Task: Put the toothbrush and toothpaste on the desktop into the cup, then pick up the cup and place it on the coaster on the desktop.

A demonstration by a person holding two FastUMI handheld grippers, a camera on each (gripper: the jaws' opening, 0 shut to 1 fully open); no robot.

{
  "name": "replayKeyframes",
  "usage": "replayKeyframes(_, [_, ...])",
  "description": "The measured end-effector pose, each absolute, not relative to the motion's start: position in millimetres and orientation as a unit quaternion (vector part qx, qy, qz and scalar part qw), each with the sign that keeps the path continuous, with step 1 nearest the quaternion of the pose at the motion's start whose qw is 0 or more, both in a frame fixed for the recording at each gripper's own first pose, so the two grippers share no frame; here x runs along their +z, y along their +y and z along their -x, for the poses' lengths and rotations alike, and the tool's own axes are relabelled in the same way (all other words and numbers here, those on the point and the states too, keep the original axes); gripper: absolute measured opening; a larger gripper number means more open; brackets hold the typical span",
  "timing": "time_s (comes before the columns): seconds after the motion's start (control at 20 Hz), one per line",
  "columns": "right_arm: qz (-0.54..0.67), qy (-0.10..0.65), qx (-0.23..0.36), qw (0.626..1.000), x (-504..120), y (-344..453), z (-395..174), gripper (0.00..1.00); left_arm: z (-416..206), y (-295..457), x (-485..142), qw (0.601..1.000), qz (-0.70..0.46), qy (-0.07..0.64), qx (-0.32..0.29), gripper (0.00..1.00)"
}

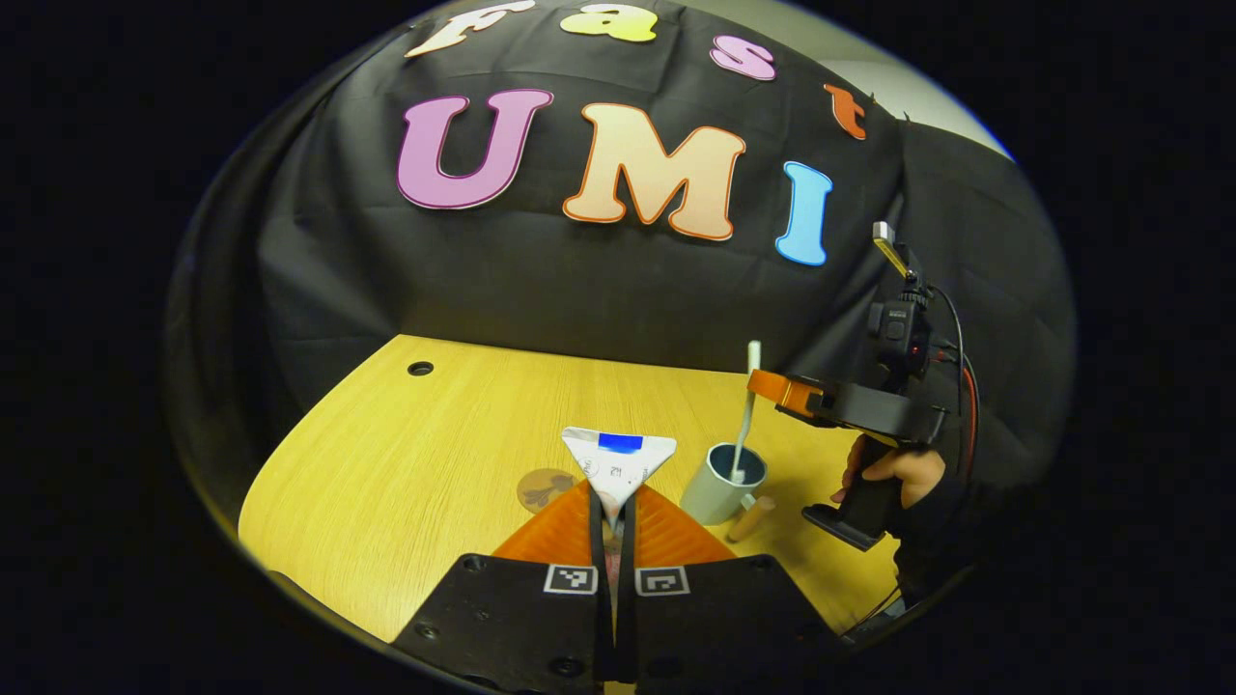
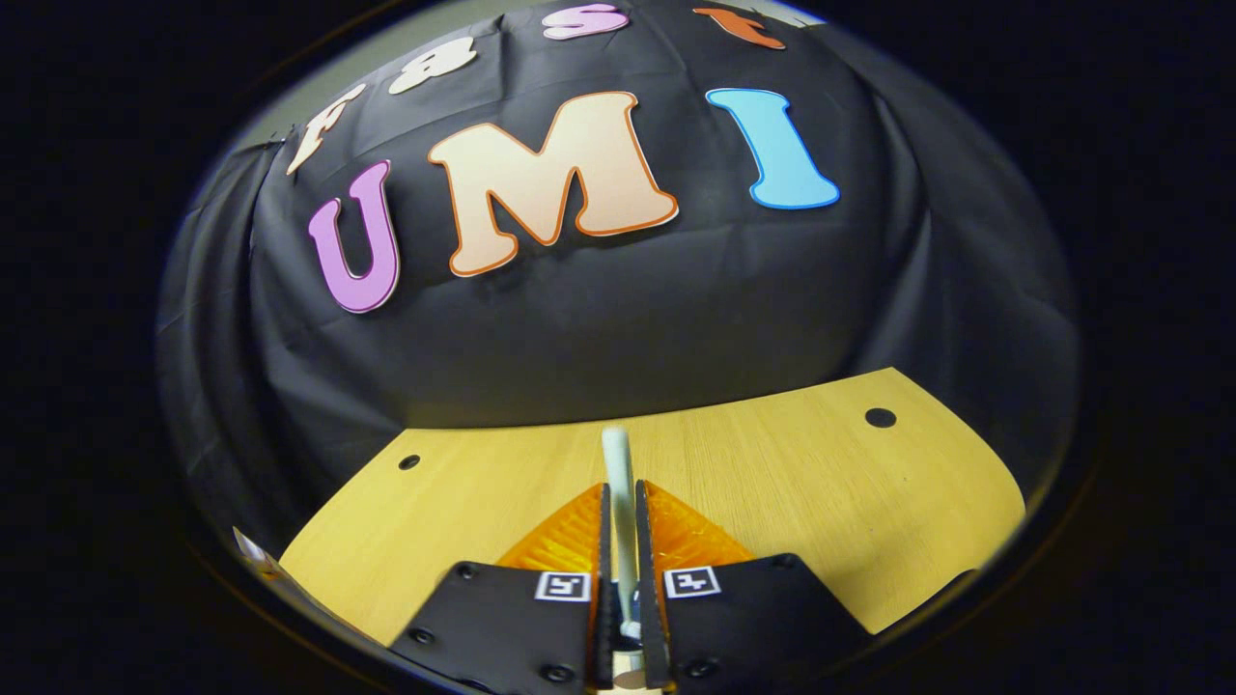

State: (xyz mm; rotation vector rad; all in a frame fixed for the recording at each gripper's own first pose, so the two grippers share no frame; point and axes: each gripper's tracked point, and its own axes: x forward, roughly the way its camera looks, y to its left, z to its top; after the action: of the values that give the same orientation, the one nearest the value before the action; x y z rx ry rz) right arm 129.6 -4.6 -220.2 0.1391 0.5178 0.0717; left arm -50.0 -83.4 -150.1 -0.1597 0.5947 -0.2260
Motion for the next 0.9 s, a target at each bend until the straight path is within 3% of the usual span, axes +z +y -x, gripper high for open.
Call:
replayKeyframes(0.1, [-0.070, 0.259, 0.038, 0.963, -220.1, -6.0, -121.8, 0.33, 46.9, -88.9, -147.9, 0.947, 0.079, 0.290, -0.118, 0.00])
replayKeyframes(0.2, [-0.074, 0.265, 0.042, 0.961, -222.3, -9.0, -111.8, 0.31, 43.7, -95.8, -145.8, 0.946, 0.079, 0.287, -0.126, 0.00])
replayKeyframes(0.25, [-0.078, 0.268, 0.047, 0.959, -223.4, -9.0, -106.6, 0.42, 39.9, -99.5, -143.7, 0.947, 0.080, 0.282, -0.131, 0.00])
replayKeyframes(0.4, [-0.070, 0.273, 0.045, 0.958, -227.4, -18.9, -89.9, 0.98, 29.8, -113.6, -139.4, 0.946, 0.086, 0.277, -0.148, 0.00])
replayKeyframes(0.9, [-0.056, 0.289, 0.008, 0.956, -233.4, -70.7, -49.0, 0.98, -22.4, -182.2, -121.0, 0.939, 0.106, 0.241, -0.221, 0.00])
